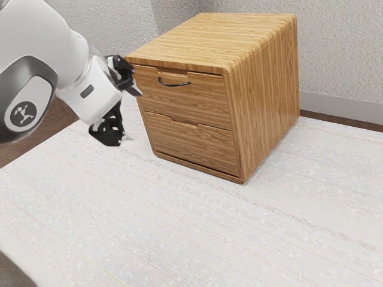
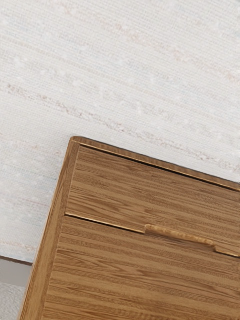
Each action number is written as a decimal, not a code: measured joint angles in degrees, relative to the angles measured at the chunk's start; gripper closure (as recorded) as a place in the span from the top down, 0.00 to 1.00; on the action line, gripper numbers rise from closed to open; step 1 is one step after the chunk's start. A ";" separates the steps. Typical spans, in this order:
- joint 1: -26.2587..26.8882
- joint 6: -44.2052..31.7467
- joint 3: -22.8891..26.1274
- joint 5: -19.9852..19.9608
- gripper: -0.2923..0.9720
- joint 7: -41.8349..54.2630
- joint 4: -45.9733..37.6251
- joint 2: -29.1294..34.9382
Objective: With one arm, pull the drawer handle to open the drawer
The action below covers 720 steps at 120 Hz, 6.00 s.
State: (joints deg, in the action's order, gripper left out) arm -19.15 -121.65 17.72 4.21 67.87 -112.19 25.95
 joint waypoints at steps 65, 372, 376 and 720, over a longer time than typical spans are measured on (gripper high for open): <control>0.10 -8.12 -0.55 -0.06 0.57 14.55 3.85 -3.17; -3.39 -13.48 -2.49 0.06 0.54 24.55 21.38 -30.93; -3.46 -13.49 -2.50 0.06 0.54 24.55 21.38 -30.94; -3.26 -13.30 -4.44 -0.35 0.34 24.17 7.02 -18.07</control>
State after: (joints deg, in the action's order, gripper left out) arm -22.42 -134.95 13.28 3.86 92.03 -105.17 7.88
